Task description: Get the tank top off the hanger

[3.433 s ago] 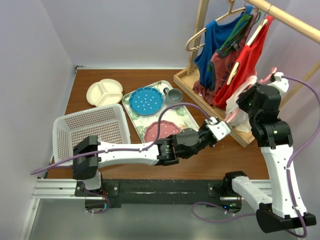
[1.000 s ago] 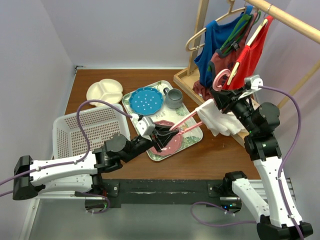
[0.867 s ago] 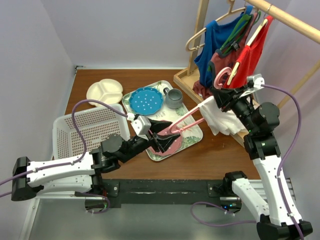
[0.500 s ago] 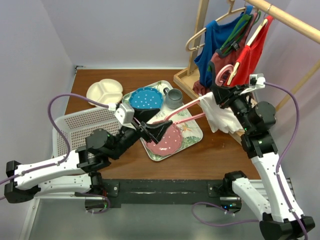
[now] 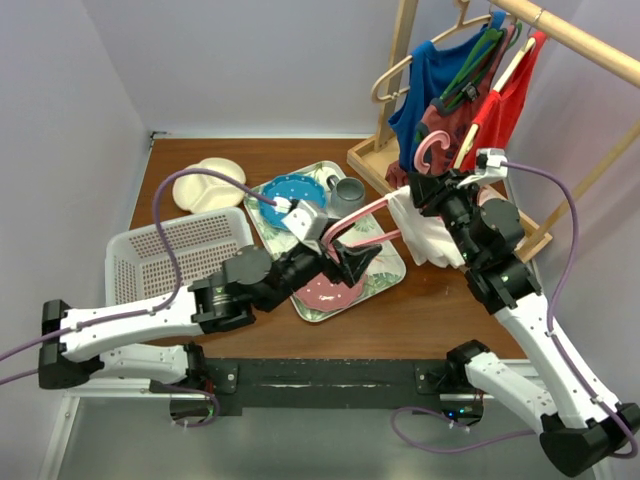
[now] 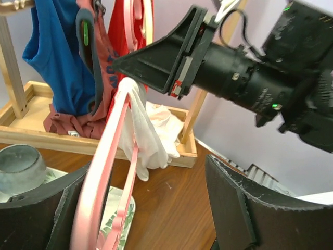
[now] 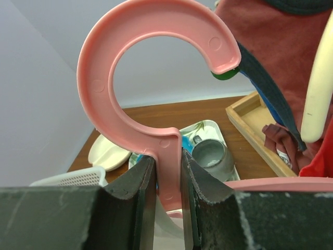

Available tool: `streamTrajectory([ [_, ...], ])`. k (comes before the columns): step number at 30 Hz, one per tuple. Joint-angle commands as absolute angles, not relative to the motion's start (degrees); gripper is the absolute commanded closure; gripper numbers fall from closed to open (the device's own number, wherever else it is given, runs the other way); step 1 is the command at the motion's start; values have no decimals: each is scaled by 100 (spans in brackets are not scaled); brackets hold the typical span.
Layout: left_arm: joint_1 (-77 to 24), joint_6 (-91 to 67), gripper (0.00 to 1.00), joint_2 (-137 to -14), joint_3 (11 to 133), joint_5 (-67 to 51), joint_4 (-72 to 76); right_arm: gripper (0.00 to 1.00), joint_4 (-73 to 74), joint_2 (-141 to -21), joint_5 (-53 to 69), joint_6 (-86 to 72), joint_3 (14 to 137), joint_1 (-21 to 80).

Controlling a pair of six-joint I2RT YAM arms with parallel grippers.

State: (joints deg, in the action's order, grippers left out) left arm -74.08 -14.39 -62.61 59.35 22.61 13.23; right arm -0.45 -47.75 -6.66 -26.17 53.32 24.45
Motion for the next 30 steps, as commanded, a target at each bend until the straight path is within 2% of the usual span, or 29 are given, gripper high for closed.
streamTrajectory([
  [1,-7462,-1441,24,-6609,6266,2636,1898,100,-194,-4720,-1353,-2742,5757,2610],
  [11,-7541,-1696,22,-7013,6451,3015,1960,100,132,-4781,-1862,-2680,5985,2663],
  [15,-7628,-1915,25,-7093,6766,2988,1828,100,176,-4843,-2293,-2611,6056,2672],
  [24,-7726,-3311,24,-6382,6847,3410,809,100,27,-4931,-2680,-2329,5959,2681],
  [30,-7726,-3743,24,-6091,6846,2945,668,100,26,-4983,-2681,-2320,5897,2672],
])
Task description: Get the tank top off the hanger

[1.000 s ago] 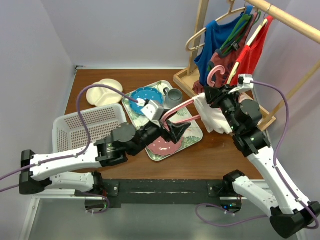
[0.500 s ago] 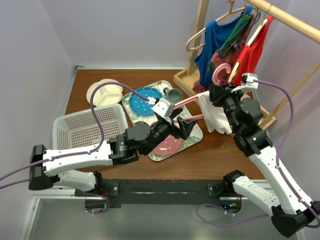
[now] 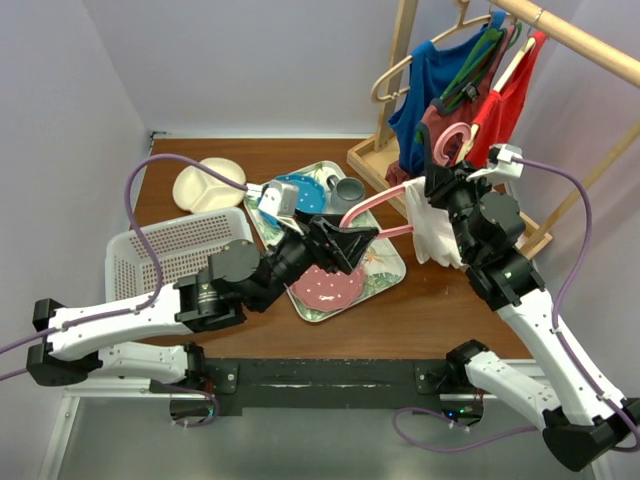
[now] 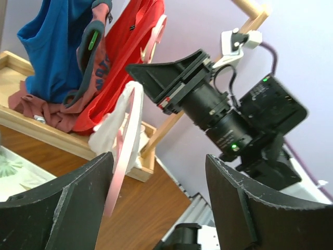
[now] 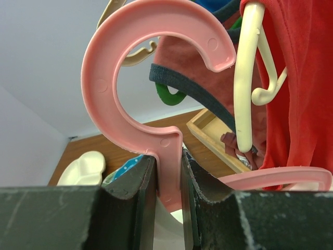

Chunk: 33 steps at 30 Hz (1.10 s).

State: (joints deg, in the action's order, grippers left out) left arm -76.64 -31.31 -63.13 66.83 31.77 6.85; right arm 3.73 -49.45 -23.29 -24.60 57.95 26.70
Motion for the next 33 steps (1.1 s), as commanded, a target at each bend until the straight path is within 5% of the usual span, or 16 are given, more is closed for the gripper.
streamTrajectory([
  [1,-7726,-3788,24,-6082,6873,2927,537,100,26,-4983,-2689,-2312,5889,2672],
  [23,-7734,-3218,24,-6055,7400,4464,-905,100,-167,-5133,-2734,-2215,5810,2681],
  [33,-7726,-2136,28,-7319,7848,3675,95,100,-53,-5115,-2628,-2619,5968,2777],
])
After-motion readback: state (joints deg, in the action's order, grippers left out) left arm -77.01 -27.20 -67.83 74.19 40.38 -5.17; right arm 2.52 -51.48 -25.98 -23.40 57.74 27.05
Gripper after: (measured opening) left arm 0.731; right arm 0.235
